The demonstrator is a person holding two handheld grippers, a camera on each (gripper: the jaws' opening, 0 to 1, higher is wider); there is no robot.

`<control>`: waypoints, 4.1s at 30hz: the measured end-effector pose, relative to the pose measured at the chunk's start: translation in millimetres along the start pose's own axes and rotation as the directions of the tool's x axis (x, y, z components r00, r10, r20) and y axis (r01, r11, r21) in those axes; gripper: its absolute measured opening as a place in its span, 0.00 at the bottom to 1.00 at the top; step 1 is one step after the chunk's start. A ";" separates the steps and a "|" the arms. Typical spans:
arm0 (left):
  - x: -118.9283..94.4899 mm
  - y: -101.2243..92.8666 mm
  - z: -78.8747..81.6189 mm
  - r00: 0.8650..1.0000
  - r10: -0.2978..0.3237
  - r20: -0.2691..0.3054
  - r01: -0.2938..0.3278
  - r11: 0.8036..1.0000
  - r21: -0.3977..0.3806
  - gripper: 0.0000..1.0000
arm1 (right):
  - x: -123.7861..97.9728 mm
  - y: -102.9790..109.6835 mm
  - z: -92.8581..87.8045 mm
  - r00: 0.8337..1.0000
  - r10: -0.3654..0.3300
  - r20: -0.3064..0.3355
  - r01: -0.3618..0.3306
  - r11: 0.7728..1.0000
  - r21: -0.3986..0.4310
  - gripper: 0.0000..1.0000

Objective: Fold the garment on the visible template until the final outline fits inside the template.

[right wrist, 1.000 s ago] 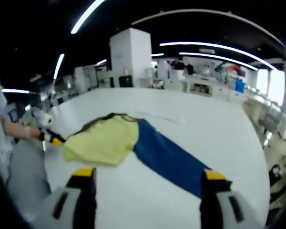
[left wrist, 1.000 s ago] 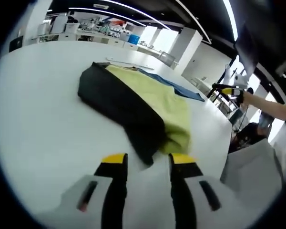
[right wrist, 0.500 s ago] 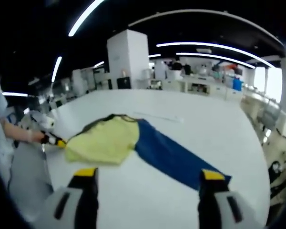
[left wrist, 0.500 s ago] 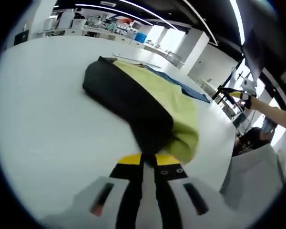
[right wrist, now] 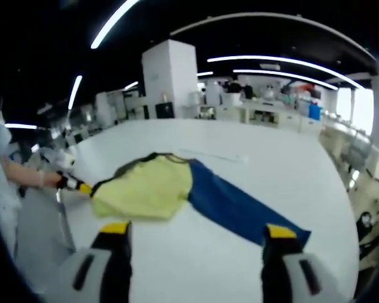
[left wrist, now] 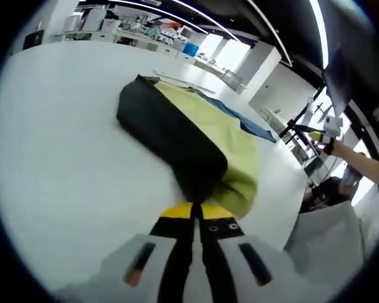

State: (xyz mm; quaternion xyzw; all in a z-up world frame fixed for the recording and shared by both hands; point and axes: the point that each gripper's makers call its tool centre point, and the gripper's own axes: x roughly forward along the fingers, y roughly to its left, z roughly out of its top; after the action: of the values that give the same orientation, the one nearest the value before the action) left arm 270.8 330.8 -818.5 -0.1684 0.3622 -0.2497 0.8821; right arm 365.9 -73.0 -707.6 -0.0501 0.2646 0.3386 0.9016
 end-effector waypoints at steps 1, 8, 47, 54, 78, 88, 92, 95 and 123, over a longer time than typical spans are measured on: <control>-2.1 -2.4 3.1 1.000 -0.019 0.001 0.019 1.000 -0.008 0.00 | -1.7 2.8 2.4 1.000 -0.002 0.005 0.002 1.000 0.002 0.85; -20.2 -3.5 19.4 0.997 -0.075 0.010 0.076 0.997 -0.025 0.00 | -8.0 22.8 7.9 1.000 -0.023 0.010 0.023 1.000 0.016 0.84; -116.6 113.5 65.9 1.000 -0.006 0.004 0.006 0.992 -0.123 0.00 | 14.5 86.2 7.8 0.998 -0.047 -0.032 0.048 0.998 0.041 0.84; -116.8 164.3 84.1 0.999 0.041 -0.023 -0.044 0.988 -0.149 0.00 | 15.8 89.4 2.6 0.997 -0.060 -0.050 0.063 0.996 0.059 0.84; -114.2 278.6 106.0 0.981 0.132 -0.145 -0.155 0.975 -0.161 0.00 | 22.2 109.1 -7.5 0.989 -0.112 -0.094 0.121 0.988 0.100 0.84; -103.9 307.1 115.3 0.964 0.164 -0.209 -0.198 0.968 -0.155 0.00 | 20.7 116.4 -13.1 0.985 -0.132 -0.110 0.144 0.983 0.114 0.84; -102.9 312.5 116.8 0.955 0.180 -0.234 -0.217 0.966 -0.144 0.00 | 20.2 118.6 -14.9 0.984 -0.140 -0.115 0.153 0.981 0.119 0.84; -99.7 318.3 114.9 0.948 0.190 -0.255 -0.228 0.965 -0.127 0.00 | 20.4 120.2 -15.2 0.983 -0.145 -0.116 0.159 0.980 0.123 0.84; -54.0 204.7 170.9 0.981 -0.031 -0.189 0.035 0.999 0.015 0.00 | 23.2 132.4 -18.1 0.985 -0.154 -0.082 0.164 0.975 0.149 0.83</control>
State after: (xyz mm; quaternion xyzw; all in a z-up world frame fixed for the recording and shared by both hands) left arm 426.5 548.6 -770.0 -0.1420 0.4390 -0.2824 0.8410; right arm 288.2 37.0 -723.2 -0.0127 0.3167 0.2417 0.9171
